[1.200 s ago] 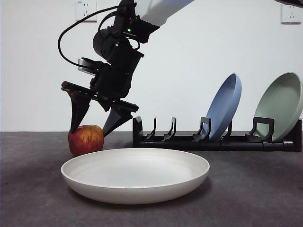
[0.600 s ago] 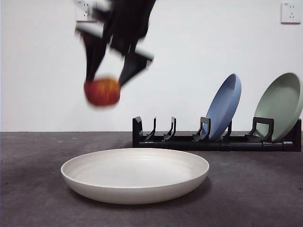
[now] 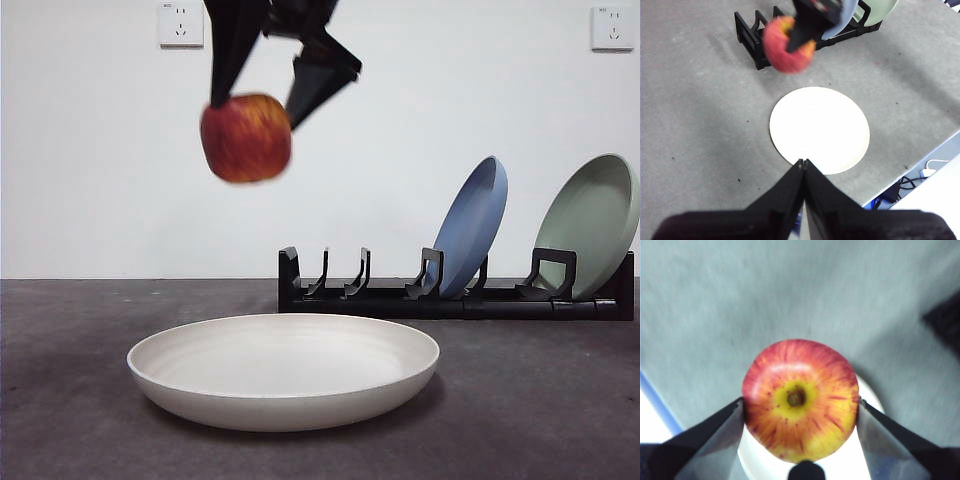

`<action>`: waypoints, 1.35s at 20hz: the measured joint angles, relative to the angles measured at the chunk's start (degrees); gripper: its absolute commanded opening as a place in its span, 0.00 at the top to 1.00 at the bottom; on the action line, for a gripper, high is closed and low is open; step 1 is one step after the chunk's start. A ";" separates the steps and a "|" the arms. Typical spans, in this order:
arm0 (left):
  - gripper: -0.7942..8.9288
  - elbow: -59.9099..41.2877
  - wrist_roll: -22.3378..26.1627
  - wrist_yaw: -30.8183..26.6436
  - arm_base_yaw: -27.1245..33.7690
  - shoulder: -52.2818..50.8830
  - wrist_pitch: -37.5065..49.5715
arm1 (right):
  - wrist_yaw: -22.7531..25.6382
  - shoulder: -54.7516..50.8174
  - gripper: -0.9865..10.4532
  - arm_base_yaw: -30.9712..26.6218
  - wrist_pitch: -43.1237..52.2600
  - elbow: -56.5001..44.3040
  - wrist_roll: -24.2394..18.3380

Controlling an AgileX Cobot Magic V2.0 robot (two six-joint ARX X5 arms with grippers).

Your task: Take the yellow plate from the plate rack,put the plate on the table,take the apple from the table,put the apple in the plate

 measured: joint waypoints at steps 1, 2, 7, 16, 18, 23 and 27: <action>0.93 0.00 0.20 0.00 0.00 -0.24 -0.02 | -0.02 -0.59 0.92 0.00 0.04 -3.37 -0.02; 0.93 0.00 0.35 0.02 0.00 -0.55 -0.02 | -0.22 -1.33 0.92 0.00 1.38 -8.46 -0.02; 0.93 0.00 0.55 0.00 0.00 -0.92 -0.02 | -1.84 -9.03 0.92 0.28 19.85 -31.50 1.79; 0.93 0.00 0.76 0.02 0.00 -0.92 -0.02 | -3.34 -16.33 0.92 0.42 39.12 -55.19 4.44; 0.93 0.00 0.76 0.02 0.00 -0.92 -0.02 | -3.30 -16.68 0.92 0.48 41.66 -56.65 4.76; 0.93 0.00 0.76 0.04 0.00 -0.92 -0.02 | -3.39 -17.03 0.87 0.48 43.01 -57.61 5.01; 0.93 0.00 0.76 0.04 0.00 -0.92 -0.02 | -3.39 -17.11 0.57 0.48 42.84 -57.70 5.03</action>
